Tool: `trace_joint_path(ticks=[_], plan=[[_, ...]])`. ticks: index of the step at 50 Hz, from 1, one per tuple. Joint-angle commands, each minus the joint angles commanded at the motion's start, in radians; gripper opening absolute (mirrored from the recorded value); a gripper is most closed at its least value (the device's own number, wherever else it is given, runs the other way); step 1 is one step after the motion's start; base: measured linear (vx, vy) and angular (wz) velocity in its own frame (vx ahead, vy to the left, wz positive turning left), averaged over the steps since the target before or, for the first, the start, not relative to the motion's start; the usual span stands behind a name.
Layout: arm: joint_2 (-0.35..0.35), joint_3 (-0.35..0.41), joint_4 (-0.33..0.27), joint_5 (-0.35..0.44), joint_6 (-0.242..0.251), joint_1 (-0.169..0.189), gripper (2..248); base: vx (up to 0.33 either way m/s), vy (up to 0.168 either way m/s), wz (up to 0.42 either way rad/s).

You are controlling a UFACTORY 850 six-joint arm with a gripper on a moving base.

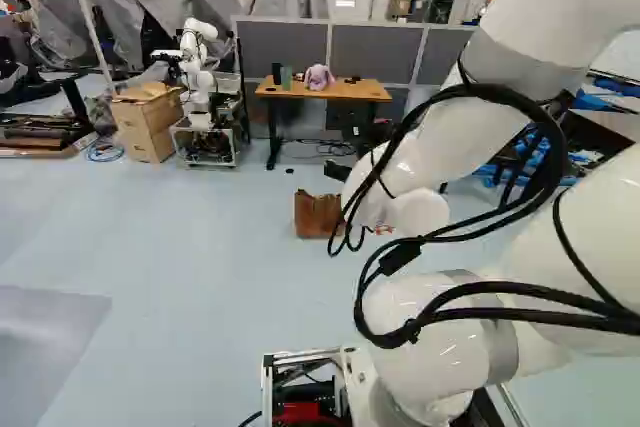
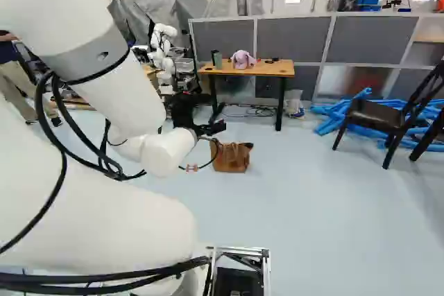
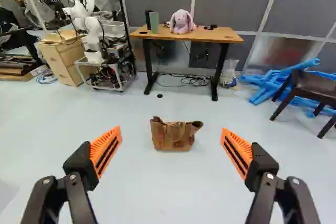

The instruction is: Pick up the bag on the ground and place it on the table

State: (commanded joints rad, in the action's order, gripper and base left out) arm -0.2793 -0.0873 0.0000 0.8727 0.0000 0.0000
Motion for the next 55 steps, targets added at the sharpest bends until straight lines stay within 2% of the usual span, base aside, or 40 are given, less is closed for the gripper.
trace_joint_path(ticks=[27,55], plan=[[0.0,0.0,0.0,0.0,0.0,0.0,247,0.042,0.0,-0.003],[0.0,0.0,0.0,0.0,0.0,0.0,247,0.106,0.001,-0.005]])
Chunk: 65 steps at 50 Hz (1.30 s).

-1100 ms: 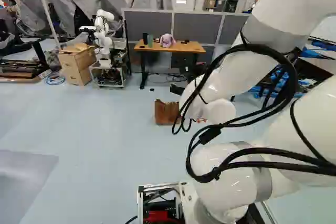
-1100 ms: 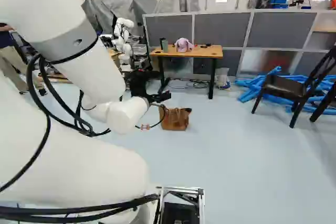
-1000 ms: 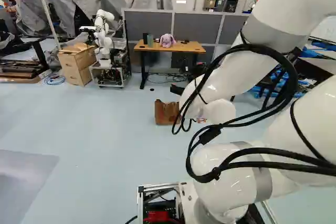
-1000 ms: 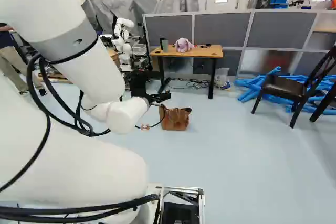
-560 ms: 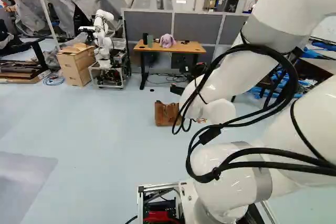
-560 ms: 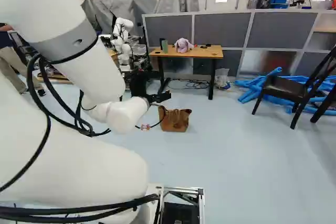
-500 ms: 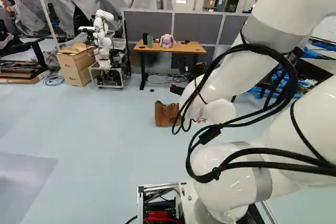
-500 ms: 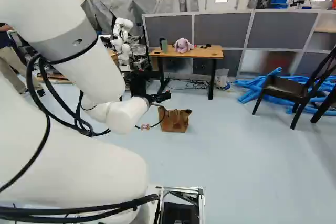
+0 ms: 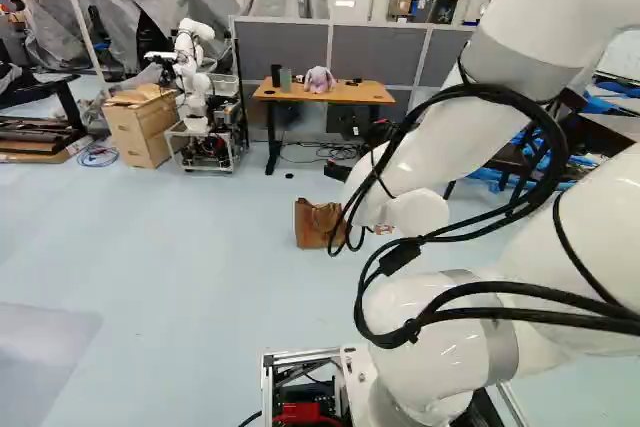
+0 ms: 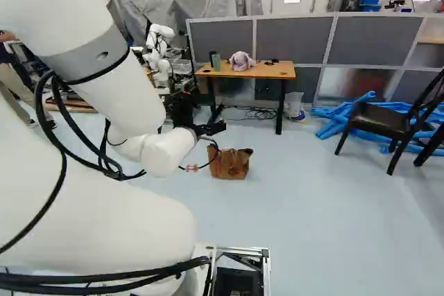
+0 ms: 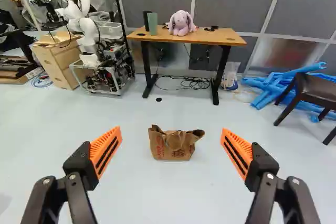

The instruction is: Pick up the bag on the ground and place it on the table

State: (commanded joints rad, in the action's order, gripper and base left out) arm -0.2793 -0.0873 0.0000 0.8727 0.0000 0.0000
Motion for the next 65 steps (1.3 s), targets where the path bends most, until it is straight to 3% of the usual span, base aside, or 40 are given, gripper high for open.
trace_joint_path(ticks=[65], plan=[[0.0,0.0,0.0,0.0,0.0,0.0,247,0.149,0.001,-0.011]])
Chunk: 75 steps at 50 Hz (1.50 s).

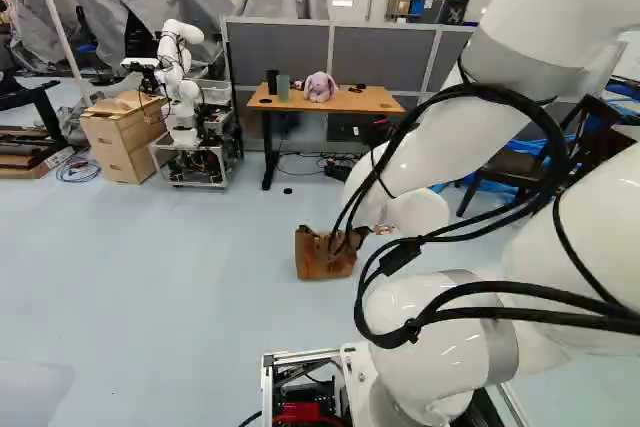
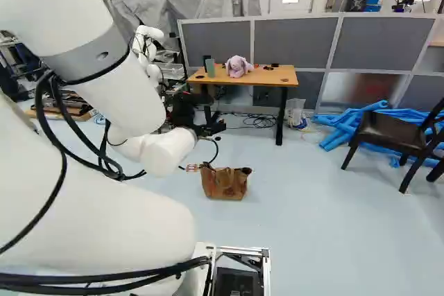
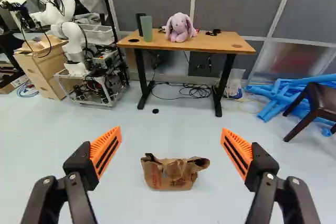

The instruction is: Pick up the bag on the ground and place it on the table

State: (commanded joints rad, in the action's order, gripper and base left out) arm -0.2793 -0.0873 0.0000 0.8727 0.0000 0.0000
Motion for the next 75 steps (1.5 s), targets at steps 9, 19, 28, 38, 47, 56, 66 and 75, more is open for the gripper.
trace_joint_path(ticks=[9,19,28,38,47,56,66,75], plan=[[0.0,0.0,0.0,0.0,0.0,0.0,247,0.155,0.002,-0.011],[0.0,0.0,0.0,0.0,0.0,0.0,247,0.151,0.001,-0.011],[0.0,0.0,0.0,0.0,0.0,0.0,247,0.152,-0.002,-0.014],[0.0,0.0,0.0,0.0,0.0,0.0,247,0.144,-0.001,-0.011],[0.012,-0.01,0.0,0.0,0.0,0.0,247,0.111,0.001,-0.01],[0.03,-0.025,0.0,-0.017,0.0,0.0,247,0.018,-0.002,-0.002],[0.053,-0.046,0.0,-0.072,0.0,0.0,247,0.0,0.0,0.0],[0.09,-0.078,0.0,-0.132,0.0,0.0,247,0.0,0.0,0.0]])
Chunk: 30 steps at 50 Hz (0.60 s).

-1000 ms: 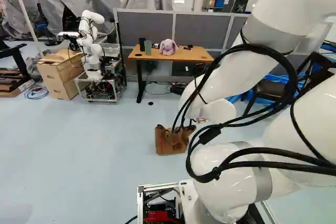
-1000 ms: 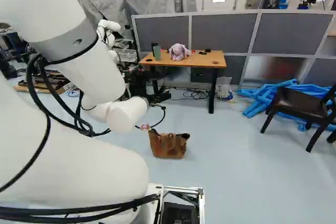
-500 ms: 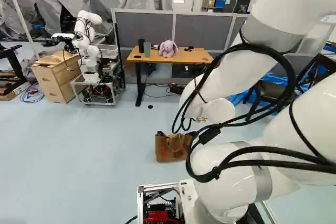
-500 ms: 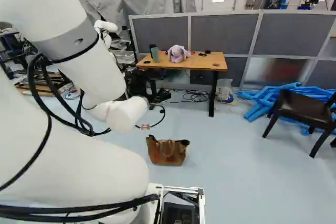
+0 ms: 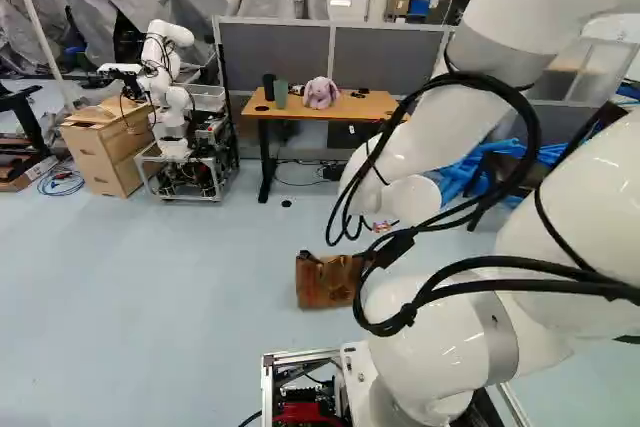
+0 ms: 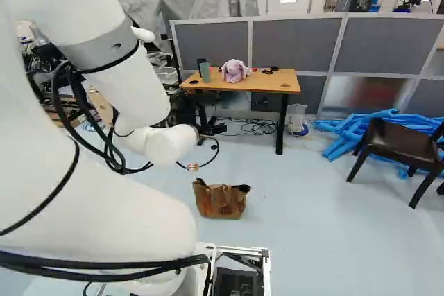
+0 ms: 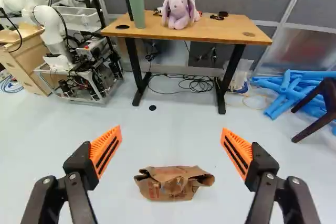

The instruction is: Pick up the bag on the ground and place it on the table

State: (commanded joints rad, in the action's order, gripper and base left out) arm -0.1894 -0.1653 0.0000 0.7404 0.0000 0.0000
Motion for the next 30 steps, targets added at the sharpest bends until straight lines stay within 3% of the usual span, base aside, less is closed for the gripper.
trace_joint_path(ticks=[30], plan=[[0.185,-0.165,0.0,-0.219,0.0,0.0,247,0.0,0.0,0.0]])
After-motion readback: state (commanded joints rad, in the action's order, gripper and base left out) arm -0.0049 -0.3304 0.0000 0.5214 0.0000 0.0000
